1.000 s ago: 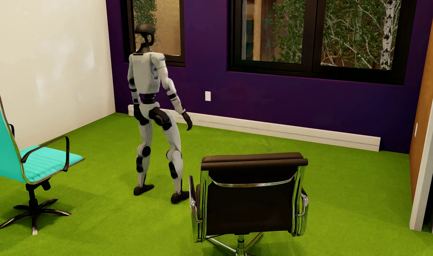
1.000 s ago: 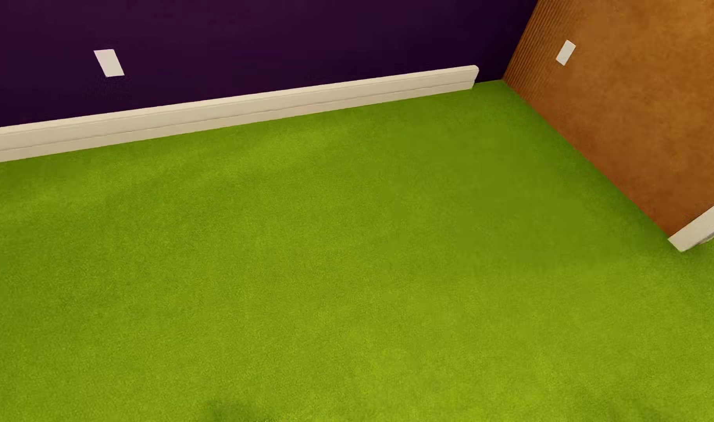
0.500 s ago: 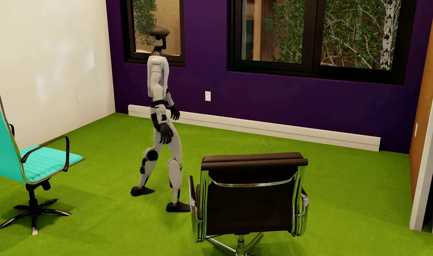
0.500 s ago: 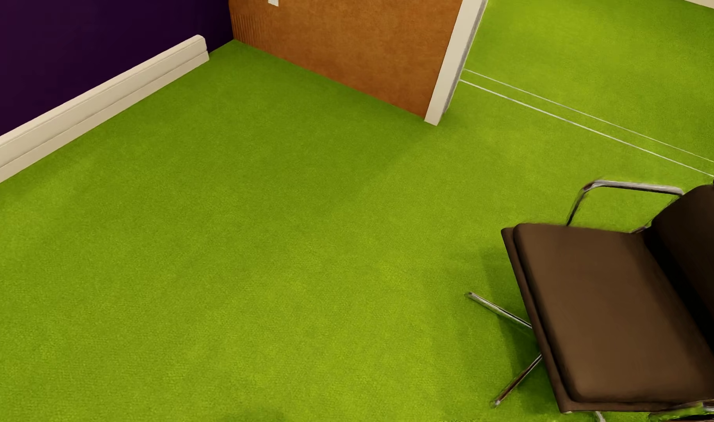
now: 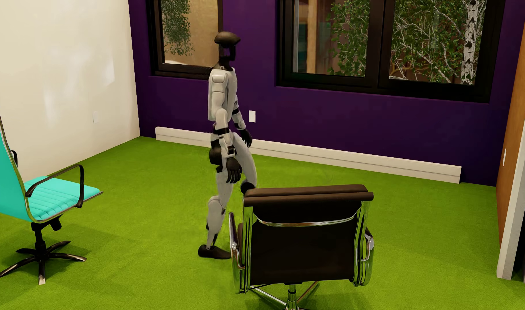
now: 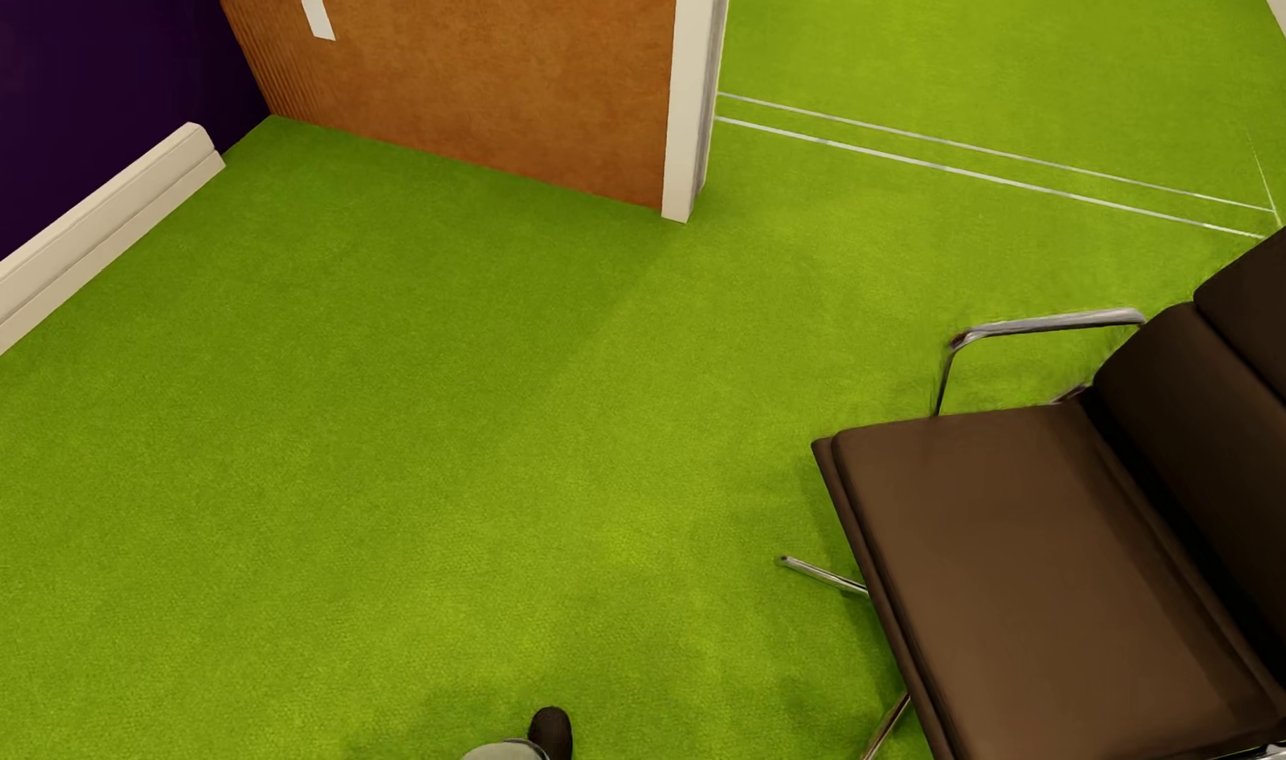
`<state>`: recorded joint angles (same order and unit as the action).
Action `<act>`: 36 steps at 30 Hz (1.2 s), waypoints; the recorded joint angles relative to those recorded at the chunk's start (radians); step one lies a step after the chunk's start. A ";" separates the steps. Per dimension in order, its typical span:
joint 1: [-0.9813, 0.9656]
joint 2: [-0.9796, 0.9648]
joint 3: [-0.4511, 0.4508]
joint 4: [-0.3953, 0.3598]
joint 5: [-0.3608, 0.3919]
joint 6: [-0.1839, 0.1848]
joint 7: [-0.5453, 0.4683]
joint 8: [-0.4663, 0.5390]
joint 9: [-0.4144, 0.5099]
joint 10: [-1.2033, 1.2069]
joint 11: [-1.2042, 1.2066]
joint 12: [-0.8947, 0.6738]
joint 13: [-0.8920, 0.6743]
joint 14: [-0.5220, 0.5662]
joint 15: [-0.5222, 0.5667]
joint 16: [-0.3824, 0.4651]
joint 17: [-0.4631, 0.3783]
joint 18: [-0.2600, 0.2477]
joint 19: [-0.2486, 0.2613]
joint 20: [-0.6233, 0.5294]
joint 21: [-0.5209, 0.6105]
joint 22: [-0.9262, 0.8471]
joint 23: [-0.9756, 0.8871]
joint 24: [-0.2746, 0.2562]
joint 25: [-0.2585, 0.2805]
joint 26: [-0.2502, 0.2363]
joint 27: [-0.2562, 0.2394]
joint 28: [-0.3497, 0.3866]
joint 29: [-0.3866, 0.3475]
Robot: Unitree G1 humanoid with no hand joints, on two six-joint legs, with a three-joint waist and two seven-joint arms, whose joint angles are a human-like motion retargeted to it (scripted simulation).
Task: Perch on the dark chair
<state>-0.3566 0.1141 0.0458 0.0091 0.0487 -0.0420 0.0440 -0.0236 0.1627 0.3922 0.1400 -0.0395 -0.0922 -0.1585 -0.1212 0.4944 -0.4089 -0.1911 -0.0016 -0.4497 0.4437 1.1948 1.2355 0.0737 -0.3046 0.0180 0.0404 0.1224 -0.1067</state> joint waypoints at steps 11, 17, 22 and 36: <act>0.279 -0.298 -0.066 -0.026 -0.170 -0.048 0.033 -0.004 -0.024 -0.110 0.942 0.036 0.055 0.133 0.124 0.016 0.003 0.077 0.261 0.040 -0.043 -0.007 0.006 0.051 -0.056 0.015 -0.004 0.001 0.014; 0.290 -0.415 -0.108 0.111 -0.238 -0.029 0.002 0.107 -0.025 -0.033 0.482 0.011 0.084 0.082 0.127 0.005 0.008 -0.016 0.127 -0.036 -0.096 -0.072 -0.002 0.018 -0.048 -0.029 -0.005 0.050 -0.038; 0.179 -0.313 -0.082 0.204 -0.267 -0.020 -0.098 0.124 -0.038 -0.005 0.407 0.006 0.117 0.183 0.067 -0.018 -0.012 -0.081 0.184 -0.037 -0.113 -0.098 -0.030 0.045 -0.023 0.003 0.034 0.075 -0.059; 0.146 -0.268 -0.049 0.038 -0.081 -0.017 0.000 -0.028 0.067 0.188 0.183 -0.152 0.003 -0.028 0.000 0.011 0.033 0.038 0.055 -0.165 -0.113 -0.082 0.003 0.066 -0.012 -0.029 -0.034 0.075 -0.139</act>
<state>-0.2105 -0.1539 -0.0036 0.0469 -0.0318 -0.0587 0.0440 -0.0518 0.2300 0.5805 0.3229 -0.1915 -0.0887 -0.1867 -0.1214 0.5053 -0.3764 -0.1528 0.0535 -0.6144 0.3303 1.1128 1.2387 0.1396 -0.3167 -0.0111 0.0060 0.1975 -0.2457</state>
